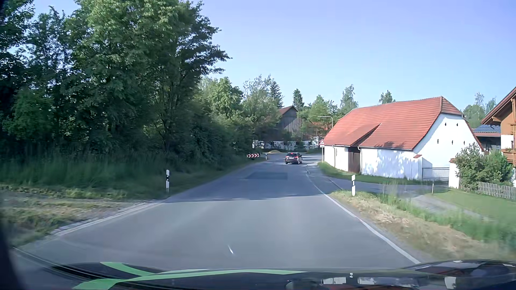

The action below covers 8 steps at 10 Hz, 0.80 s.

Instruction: Follow the waypoints while adhering to traffic rules and regulations

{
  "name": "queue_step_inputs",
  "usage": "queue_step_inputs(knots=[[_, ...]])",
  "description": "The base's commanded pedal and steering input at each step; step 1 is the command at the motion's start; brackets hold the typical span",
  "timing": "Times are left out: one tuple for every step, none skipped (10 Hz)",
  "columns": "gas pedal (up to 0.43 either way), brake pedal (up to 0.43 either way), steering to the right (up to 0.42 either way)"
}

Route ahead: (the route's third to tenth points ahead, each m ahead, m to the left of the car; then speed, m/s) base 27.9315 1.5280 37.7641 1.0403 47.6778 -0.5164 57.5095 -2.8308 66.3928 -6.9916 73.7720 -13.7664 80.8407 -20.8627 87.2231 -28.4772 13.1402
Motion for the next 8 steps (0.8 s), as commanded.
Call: queue_step_inputs(knots=[[0.000,0.171,-0.002],[0.000,0.171,-0.002],[0.000,0.152,-0.002],[0.000,0.128,-0.002],[0.000,0.110,-0.001],[0.000,0.104,0.000],[0.000,0.098,0.002],[0.000,0.098,0.003]])
